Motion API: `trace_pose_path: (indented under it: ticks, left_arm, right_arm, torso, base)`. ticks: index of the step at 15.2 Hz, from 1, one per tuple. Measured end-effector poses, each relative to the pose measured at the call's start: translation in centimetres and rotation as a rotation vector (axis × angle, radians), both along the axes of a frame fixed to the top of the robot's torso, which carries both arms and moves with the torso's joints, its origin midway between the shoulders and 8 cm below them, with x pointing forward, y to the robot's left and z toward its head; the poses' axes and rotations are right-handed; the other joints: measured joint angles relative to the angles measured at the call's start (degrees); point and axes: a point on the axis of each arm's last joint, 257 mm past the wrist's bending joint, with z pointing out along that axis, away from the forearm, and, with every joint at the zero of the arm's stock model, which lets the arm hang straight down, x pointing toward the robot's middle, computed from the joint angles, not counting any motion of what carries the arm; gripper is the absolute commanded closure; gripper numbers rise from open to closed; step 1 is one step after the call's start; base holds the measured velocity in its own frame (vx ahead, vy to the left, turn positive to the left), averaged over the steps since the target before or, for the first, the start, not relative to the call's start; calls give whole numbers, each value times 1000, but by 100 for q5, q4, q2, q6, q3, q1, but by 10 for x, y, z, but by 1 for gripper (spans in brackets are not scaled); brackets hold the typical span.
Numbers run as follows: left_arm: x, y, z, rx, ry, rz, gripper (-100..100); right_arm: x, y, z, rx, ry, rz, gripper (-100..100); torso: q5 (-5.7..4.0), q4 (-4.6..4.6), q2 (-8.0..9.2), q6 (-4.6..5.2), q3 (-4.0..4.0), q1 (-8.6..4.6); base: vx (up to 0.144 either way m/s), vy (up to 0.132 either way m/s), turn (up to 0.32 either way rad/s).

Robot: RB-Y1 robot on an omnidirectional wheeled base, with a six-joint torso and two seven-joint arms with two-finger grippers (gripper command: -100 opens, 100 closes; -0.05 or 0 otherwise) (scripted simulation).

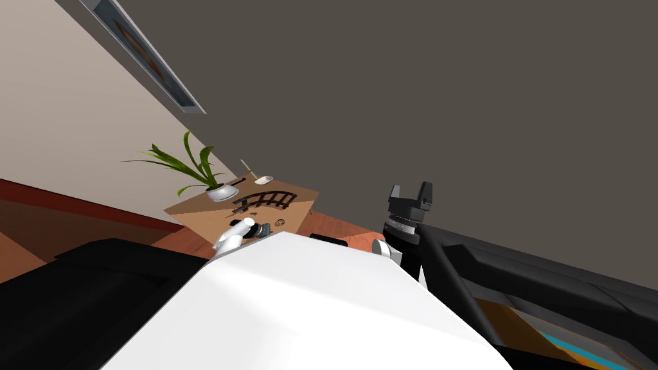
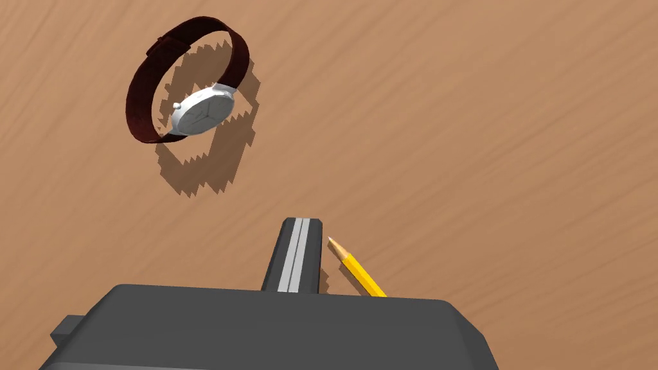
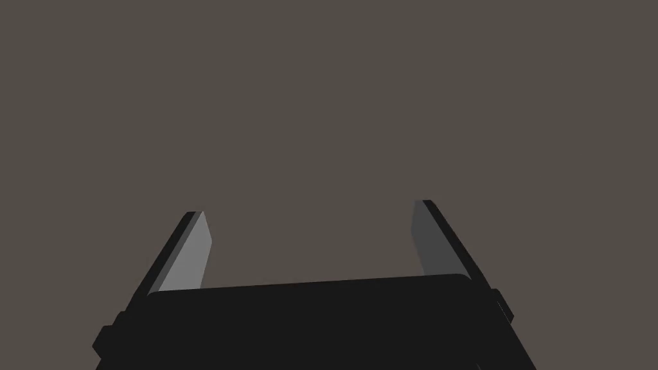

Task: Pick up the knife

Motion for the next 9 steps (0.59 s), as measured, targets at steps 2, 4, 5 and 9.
trace_pose_path:
  ticks: [2, 4, 5, 9]
  left_arm:
    - [0, 4, 4, -2, -1, 1, -100]
    - [0, 12, 13, -1, -6, 1, -100]
    - [-2, 17, 18, -2, -8, 2, -100]
    - [-5, 35, 41, -4, -16, 1, -100]
  right_arm:
    - [0, 0, 0, 0, 0, 0, 0]
    - [0, 0, 0, 0, 0, 0, 0]
    - [0, 0, 0, 0, 0, 0, 0]
    - [0, 0, 0, 0, 0, 0, 0]
  torso:
    - [0, 0, 0, 1, 0, 2]
    - [-1, 0, -1, 0, 0, -2]
    - [-1, 0, -2, -1, -1, -5]
    - [-2, -1, -4, 0, -2, -5]
  base:
    - [15, -20, -11]
    - [23, -33, 0]
    - [27, -39, 15]
    - [26, -30, 9]
